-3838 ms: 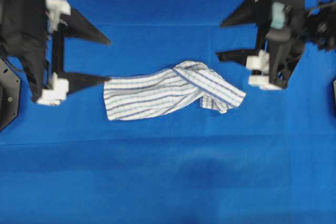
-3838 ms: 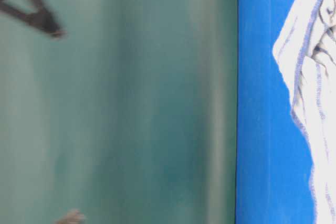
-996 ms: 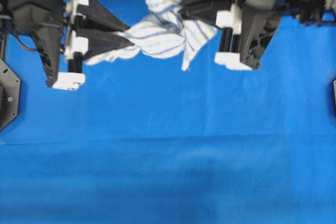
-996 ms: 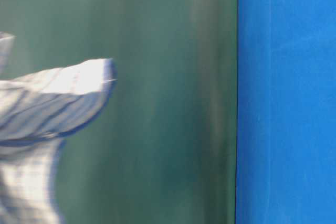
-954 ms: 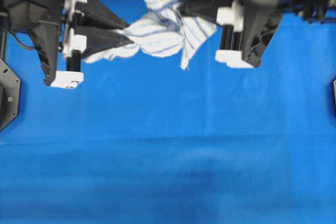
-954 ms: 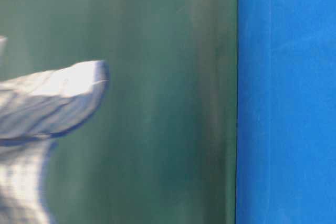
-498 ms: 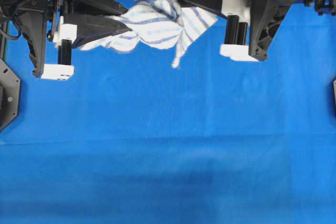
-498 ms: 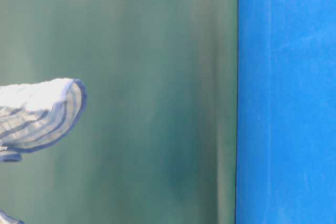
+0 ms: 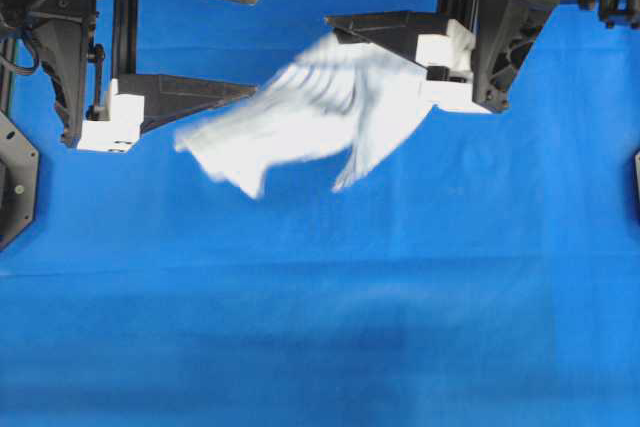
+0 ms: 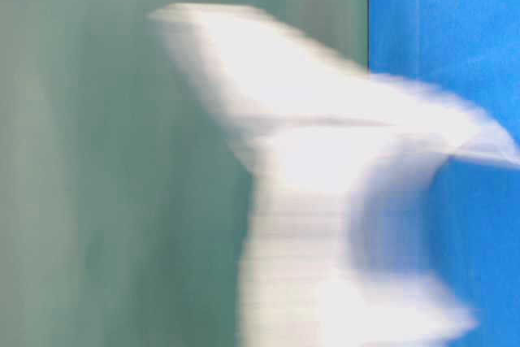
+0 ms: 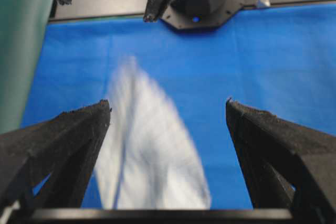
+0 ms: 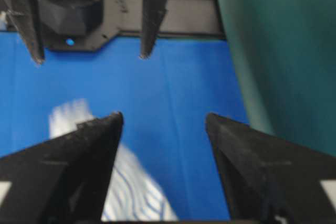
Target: Lift the towel with both arms.
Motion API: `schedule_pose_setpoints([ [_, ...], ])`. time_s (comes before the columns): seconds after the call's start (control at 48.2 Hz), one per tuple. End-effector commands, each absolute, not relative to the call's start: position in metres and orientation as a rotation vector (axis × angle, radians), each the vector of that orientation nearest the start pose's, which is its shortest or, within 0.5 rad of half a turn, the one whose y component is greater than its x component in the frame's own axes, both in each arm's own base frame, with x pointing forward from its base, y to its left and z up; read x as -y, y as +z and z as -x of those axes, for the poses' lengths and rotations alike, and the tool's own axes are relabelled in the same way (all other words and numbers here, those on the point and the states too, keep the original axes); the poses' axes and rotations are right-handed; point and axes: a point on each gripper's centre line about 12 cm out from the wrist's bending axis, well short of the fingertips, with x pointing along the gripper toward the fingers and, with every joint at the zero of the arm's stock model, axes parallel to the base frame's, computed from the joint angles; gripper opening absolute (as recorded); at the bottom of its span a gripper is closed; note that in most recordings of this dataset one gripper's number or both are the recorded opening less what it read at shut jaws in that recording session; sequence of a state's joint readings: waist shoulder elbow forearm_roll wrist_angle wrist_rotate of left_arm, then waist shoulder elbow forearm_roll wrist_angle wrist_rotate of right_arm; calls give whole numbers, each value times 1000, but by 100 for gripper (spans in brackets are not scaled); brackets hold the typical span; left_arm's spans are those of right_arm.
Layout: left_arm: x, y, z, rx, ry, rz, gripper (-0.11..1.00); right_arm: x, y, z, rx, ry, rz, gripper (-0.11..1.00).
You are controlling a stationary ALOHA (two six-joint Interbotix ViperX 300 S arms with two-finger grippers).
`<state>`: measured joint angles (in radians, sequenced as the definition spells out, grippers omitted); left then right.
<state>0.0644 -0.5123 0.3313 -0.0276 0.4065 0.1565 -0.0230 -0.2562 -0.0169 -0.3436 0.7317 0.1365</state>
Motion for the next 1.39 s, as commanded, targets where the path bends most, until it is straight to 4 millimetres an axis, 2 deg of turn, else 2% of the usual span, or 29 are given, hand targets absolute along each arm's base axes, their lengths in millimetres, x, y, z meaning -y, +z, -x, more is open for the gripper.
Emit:
schedule_pose_setpoints([
  [0.0, -19, 457, -310, -190, 43, -123, 90, 35, 483, -366, -390, -224, 167, 66],
  [0.249, -19, 450, -311, -207, 42, -121, 90, 36, 475, -367, -417, -226, 163, 66],
  [0.477, -18, 414, -313, -274, 34, -116, 90, 35, 441, -370, -490, -224, 138, 66],
  [0.788, -17, 348, -311, -300, 34, -93, 90, 32, 366, -372, -577, -203, 78, 66],
  [1.079, -16, 282, -299, -372, 43, -41, 90, 28, 296, -361, -642, -187, -7, 66],
  [1.369, -17, 230, -292, -384, 54, -24, 90, 28, 227, -354, -710, -182, -97, 66],
])
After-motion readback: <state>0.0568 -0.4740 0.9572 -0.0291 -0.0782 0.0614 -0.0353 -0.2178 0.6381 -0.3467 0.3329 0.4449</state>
